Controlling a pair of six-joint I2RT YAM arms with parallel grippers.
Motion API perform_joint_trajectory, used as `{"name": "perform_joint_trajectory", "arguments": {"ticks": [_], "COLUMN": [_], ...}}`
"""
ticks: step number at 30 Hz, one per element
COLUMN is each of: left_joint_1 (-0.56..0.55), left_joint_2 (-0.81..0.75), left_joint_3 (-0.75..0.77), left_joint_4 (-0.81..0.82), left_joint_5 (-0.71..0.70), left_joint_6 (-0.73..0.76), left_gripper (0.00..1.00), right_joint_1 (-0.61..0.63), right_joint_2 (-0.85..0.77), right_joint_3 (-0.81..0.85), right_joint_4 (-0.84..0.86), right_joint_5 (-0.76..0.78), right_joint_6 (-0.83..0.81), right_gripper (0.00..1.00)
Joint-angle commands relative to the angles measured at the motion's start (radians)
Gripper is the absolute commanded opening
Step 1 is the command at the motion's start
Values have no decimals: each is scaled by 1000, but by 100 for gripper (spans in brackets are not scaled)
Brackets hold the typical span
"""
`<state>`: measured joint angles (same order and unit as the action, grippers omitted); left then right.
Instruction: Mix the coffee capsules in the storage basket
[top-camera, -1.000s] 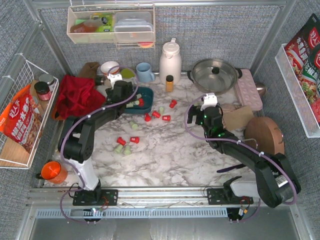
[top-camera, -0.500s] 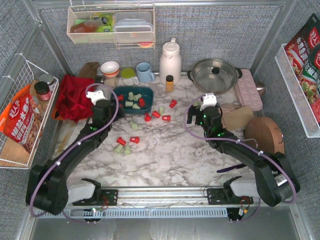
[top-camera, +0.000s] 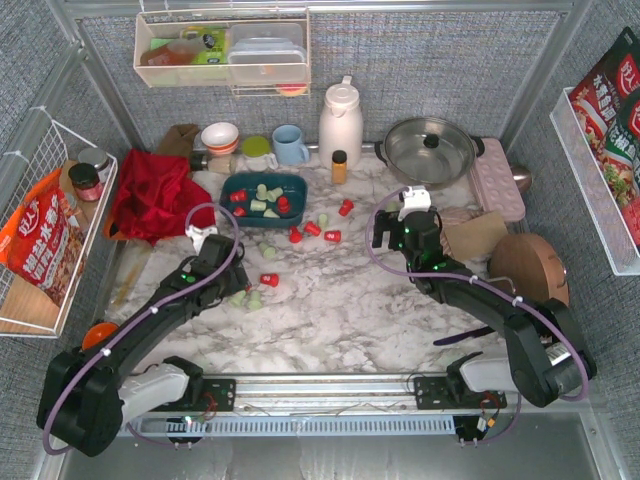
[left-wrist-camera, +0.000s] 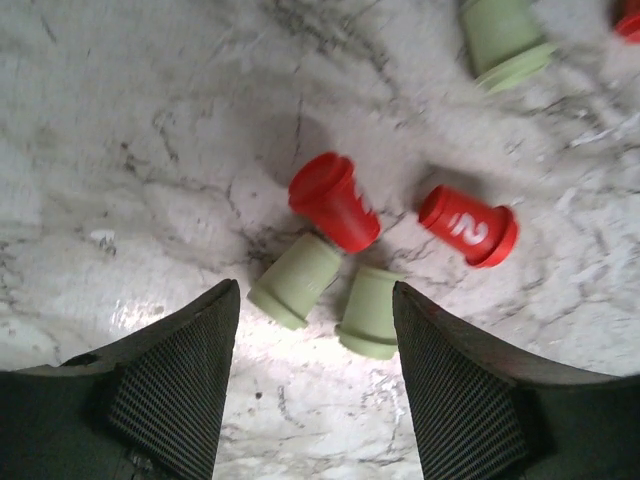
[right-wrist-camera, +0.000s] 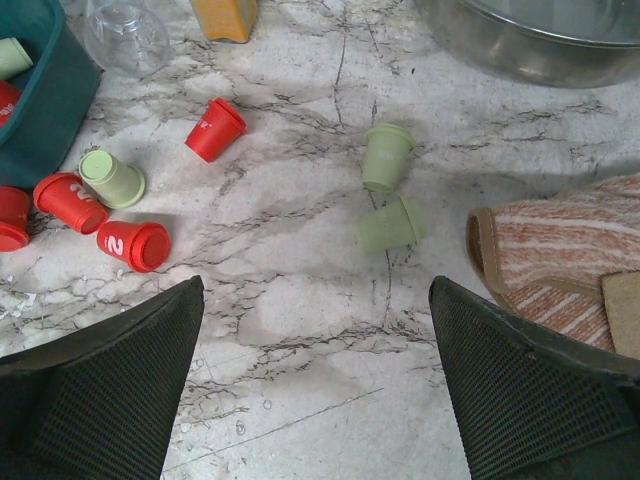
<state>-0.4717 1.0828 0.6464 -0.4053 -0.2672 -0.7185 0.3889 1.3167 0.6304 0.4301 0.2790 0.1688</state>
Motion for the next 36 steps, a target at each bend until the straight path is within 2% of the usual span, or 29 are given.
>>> {"name": "perform_joint_trajectory", "arguments": {"ticks": [1,6,9,12,20,29,33,36], "left_joint_1": [-4,-5,-4,-4,-6,-5,-7,-9], "left_joint_2": [4,93,158,188,151,213,210,152], "left_joint_3": [-23,-32,-35,-47,-83,-115,-109,-96], "left_joint_4": [-51,12,41,47,44,113,115,88], "left_joint_5": [-33,-2,39,55,55,73,73,53], "left_joint_6": [-20,-6,0,-2,-30,-36,-41,-47], "left_gripper": [70,68,56,53,52,52,46,41], "right_joint_1": [2,2,2,2,2,2,2,1], "right_joint_2": [0,1,-3,-2,13,17,21,22], "right_joint_3": [9,13,12,12,17,19,22,23], "right_joint_4": [6,2,-3,-5,-5,-11,-13,-15], "right_joint_5": [-9,-9,-1,5,6,4,2,7], "right_joint_6": [12,10,2,-1,2,5,5,2], "right_gripper": [99,99,99,99,99,99,99,99]}}
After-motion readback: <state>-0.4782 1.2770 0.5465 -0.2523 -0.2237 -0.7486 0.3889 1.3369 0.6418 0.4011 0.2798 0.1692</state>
